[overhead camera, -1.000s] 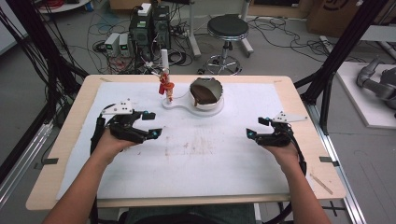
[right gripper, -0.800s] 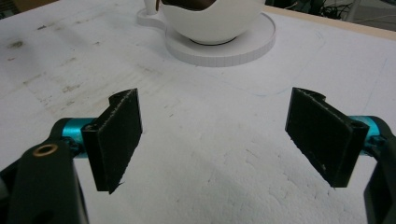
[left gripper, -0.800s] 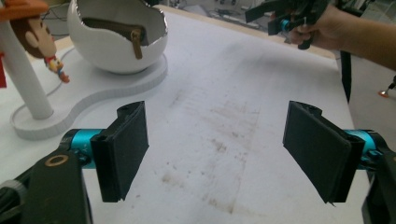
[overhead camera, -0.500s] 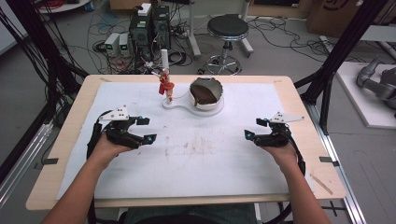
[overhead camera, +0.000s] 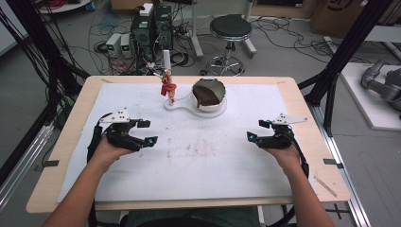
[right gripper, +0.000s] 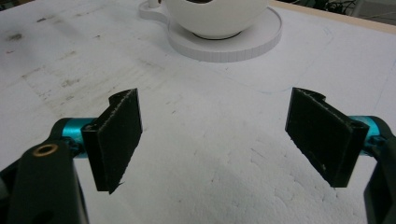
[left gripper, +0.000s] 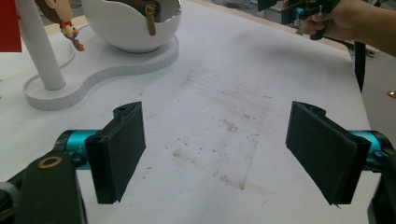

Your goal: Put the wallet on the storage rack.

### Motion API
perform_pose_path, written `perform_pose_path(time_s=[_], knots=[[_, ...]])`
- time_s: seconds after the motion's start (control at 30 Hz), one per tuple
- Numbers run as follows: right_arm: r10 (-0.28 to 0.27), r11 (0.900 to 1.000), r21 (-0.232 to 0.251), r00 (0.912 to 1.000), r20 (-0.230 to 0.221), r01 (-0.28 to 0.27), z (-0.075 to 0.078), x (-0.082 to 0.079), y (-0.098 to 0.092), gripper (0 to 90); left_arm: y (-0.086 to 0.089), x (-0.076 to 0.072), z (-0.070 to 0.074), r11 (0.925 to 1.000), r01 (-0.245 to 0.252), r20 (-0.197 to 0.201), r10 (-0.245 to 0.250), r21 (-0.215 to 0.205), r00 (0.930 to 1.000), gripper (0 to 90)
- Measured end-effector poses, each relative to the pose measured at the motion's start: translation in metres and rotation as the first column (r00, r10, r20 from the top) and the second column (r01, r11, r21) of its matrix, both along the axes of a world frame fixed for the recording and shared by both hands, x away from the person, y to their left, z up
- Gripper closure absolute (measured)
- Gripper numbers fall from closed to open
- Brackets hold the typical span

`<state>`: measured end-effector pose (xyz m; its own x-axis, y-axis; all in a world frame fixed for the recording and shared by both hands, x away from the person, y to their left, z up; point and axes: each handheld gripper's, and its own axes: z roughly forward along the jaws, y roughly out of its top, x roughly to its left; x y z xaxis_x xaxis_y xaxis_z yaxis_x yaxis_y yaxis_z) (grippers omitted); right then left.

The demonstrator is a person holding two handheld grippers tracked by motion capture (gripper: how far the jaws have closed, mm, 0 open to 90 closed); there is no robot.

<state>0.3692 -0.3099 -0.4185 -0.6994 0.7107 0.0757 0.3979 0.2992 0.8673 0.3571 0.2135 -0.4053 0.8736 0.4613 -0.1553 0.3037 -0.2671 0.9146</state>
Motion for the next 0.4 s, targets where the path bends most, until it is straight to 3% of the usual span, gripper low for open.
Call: perform_pose_path(time_s=[0.4], knots=[[0.000,1.000,-0.001,1.0000,0.001,0.000,-0.0001,0.0000,0.0003,18.9,0.0019,0.0005,-0.0012,0.9999,-0.011,0.001,0.011,-0.007,0.9999,19.9]])
